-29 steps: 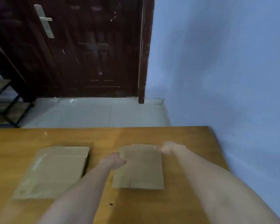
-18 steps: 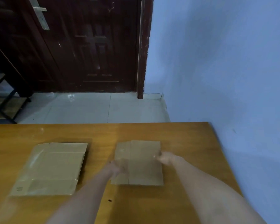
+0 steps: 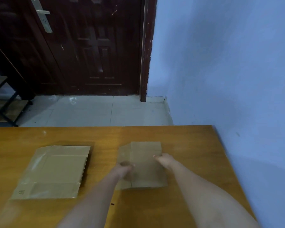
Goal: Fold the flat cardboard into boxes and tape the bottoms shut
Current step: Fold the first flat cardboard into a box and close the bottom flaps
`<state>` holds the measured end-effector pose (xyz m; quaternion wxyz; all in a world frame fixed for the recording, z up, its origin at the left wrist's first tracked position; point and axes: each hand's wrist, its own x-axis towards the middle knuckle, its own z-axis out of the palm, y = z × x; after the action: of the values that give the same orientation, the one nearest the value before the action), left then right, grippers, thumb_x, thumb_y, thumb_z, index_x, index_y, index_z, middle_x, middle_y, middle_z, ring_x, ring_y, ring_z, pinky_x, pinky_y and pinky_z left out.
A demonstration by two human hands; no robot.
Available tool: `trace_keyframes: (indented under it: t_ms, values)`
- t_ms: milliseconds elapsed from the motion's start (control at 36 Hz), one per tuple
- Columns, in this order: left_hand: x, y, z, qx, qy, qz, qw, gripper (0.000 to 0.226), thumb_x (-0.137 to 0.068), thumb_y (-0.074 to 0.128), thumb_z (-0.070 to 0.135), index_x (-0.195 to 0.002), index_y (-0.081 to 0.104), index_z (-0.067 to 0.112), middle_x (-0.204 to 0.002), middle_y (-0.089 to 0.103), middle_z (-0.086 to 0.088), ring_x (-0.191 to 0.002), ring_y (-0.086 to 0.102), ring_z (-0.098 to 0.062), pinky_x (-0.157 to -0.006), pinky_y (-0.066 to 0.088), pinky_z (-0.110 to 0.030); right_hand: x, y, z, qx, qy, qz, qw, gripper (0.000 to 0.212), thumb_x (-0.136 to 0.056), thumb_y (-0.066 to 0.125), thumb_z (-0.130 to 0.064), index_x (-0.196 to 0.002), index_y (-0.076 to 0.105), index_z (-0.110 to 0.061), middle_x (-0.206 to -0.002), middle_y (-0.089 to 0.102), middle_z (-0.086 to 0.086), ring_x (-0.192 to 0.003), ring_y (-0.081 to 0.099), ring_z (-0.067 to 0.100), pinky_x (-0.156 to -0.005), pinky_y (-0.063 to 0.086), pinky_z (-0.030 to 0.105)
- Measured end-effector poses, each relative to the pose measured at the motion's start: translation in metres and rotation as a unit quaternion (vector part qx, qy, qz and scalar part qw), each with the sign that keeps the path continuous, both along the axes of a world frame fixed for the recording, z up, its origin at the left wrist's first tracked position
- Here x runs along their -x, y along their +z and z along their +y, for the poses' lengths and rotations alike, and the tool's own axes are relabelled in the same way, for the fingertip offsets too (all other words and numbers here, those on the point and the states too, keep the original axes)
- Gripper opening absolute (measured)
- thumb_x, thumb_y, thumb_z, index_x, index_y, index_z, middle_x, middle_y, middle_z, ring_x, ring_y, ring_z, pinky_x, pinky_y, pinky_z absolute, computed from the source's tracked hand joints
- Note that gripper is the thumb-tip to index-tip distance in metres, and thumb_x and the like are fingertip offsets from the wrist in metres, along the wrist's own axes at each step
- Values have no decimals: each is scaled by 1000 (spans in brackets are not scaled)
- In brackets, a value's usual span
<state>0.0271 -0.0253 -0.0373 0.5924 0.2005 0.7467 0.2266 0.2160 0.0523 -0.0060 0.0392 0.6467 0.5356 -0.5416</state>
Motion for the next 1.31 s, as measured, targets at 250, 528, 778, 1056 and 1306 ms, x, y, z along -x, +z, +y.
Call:
trace_keyframes:
  t_ms: [250, 528, 778, 1056, 1306]
  values:
    - [3, 17, 2, -61, 22, -11, 998, 80, -84, 67, 38, -145, 27, 6, -148, 36, -13, -134, 37, -34, -108, 32, -44, 13, 13, 0, -37, -50, 36, 997, 55, -100, 44, -38, -146, 35, -11, -148, 40, 9, -134, 40, 31, -109, 37, 42]
    - [9, 30, -9, -74, 8, -43, 996, 88, -83, 69, 36, -149, 17, 10, -149, 33, -15, -134, 37, -35, -109, 32, -45, 12, 18, -6, 18, -157, 105, 982, 52, -96, 52, -38, -142, 39, -17, -143, 42, 9, -129, 43, 34, -105, 39, 46]
    - [10, 44, -8, -134, -33, -1, 990, 97, -78, 76, 26, -150, 11, 17, -148, 34, -11, -133, 38, -33, -105, 38, -45, 6, 37, -3, 1, -260, 206, 943, 17, -99, 47, -35, -104, 48, -19, -100, 53, -1, -100, 51, 26, -91, 42, 41]
    - [5, 40, -21, -175, -106, 123, 971, 99, -81, 70, 4, -148, -1, 22, -142, 41, -15, -112, 53, -28, -90, 48, -33, -2, 29, -16, 43, -328, 247, 911, 39, -96, 46, -48, -96, 59, -11, -106, 63, 9, -108, 59, 28, -92, 51, 46]
    - [11, 31, -29, -137, -145, 97, 975, 108, -83, 68, 6, -148, -15, 31, -150, 31, -19, -134, 37, -37, -109, 37, -46, -3, 21, -33, 21, -238, 194, 952, 41, -95, 49, -45, -121, 52, -13, -111, 61, 10, -96, 61, 23, -71, 55, 35]
